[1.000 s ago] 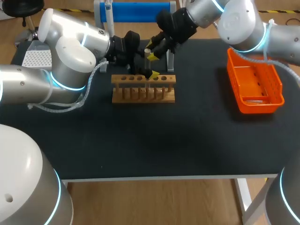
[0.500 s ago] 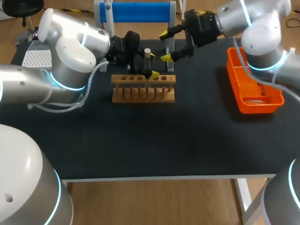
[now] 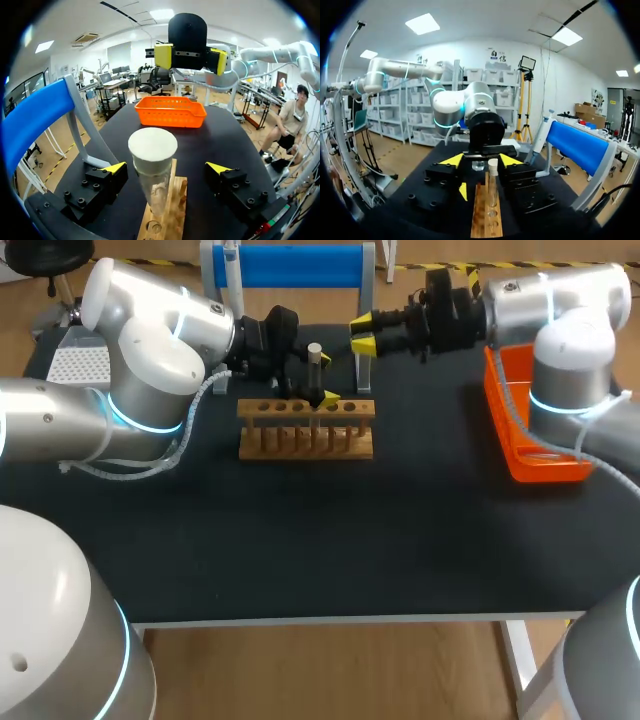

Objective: Invert the test tube, pick up the pipette, mount the tip to pipette, aspirate from beaker and dispense into the tube, eject the tip, return the pipette, and cap with the stopper.

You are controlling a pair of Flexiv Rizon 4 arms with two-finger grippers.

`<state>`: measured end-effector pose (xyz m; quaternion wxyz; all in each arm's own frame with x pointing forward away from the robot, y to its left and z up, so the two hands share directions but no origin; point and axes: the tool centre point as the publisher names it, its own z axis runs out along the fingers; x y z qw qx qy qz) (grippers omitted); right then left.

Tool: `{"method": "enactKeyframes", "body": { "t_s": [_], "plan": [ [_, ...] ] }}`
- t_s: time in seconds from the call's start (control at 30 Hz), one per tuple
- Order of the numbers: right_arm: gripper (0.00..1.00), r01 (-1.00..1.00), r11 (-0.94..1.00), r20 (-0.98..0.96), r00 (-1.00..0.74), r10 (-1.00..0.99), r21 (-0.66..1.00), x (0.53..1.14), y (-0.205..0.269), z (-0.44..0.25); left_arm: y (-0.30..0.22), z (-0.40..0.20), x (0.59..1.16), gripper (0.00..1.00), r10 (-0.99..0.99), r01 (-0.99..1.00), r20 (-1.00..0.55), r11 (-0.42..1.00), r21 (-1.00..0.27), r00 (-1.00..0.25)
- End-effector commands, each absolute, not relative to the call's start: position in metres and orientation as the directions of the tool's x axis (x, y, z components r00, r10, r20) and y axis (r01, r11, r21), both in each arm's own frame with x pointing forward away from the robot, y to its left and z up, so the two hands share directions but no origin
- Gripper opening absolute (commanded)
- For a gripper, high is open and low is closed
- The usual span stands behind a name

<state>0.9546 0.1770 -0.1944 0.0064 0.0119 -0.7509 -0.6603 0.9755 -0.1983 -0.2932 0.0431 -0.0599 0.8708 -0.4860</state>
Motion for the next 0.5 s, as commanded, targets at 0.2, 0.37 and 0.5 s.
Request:
{"method": "enactKeyframes", "body": {
  "t_s": [0.2, 0.37, 0.5],
  "plan": [
    [0.00, 0.040, 0.047, 0.041, -0.998, -0.041, 0.998, 0.962, 0.192, -0.195, -0.198, -0.293, 0.976, 1.00, -0.144, -0.062, -0.016, 0.521, -0.851, -0.989],
    [0.00, 0.053, 0.040, 0.055, -0.997, -0.047, 0.998, 0.962, 0.201, -0.195, -0.198, -0.293, 0.976, 1.00, -0.144, -0.062, -0.016, 0.521, -0.851, -0.989],
    [0.00, 0.042, 0.050, 0.045, -0.998, -0.054, 0.998, 0.962, 0.210, -0.197, -0.198, -0.293, 0.976, 1.00, -0.144, -0.062, -0.016, 0.521, -0.851, -0.989]
  ]
}}
